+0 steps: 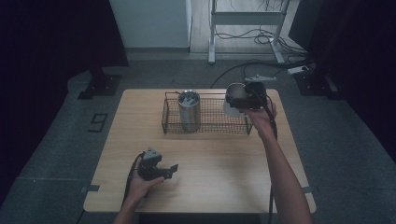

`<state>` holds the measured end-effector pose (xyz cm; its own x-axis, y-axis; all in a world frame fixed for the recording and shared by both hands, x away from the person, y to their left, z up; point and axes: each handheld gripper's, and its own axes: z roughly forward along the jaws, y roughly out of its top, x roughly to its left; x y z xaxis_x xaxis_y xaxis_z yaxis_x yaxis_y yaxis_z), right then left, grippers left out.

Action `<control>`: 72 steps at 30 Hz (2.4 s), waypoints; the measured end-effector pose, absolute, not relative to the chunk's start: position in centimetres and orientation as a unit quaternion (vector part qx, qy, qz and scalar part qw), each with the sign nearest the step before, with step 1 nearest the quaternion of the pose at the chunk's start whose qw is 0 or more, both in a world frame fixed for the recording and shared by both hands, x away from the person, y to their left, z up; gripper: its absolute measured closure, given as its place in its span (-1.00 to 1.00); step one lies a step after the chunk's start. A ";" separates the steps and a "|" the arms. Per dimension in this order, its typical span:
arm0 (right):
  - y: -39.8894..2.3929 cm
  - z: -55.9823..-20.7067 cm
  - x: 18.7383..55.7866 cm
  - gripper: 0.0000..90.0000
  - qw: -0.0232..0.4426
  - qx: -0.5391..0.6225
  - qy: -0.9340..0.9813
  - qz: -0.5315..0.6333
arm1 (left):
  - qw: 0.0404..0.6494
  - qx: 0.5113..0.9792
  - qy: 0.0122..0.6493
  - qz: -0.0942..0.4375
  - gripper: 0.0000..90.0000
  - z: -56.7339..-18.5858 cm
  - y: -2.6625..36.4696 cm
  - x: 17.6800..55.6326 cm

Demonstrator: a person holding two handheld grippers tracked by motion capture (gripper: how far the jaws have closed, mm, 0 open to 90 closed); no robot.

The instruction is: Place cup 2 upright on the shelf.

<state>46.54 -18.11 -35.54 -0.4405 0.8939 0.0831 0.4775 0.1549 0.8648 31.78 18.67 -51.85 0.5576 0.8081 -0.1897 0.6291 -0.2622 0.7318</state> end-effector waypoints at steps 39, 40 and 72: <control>-17.1 -37.3 50.8 -0.87 0.225 0.483 0.732 0.425 | 0.394 0.793 0.452 0.109 -0.67 -52.1 18.5 31.7; -17.0 -37.4 50.9 -0.87 0.224 0.482 0.733 0.424 | 0.394 0.793 0.452 0.109 -0.67 -52.1 18.5 31.7; -16.5 -41.3 53.5 -0.87 0.210 0.494 0.739 0.408 | 0.389 0.798 0.448 0.105 -0.67 -52.3 18.3 31.7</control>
<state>53.53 -16.45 -41.29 -0.4239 0.9010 0.0927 0.5587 0.1796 0.8097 31.69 18.34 -52.33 0.5767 0.7965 -0.1815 0.6338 -0.2960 0.7146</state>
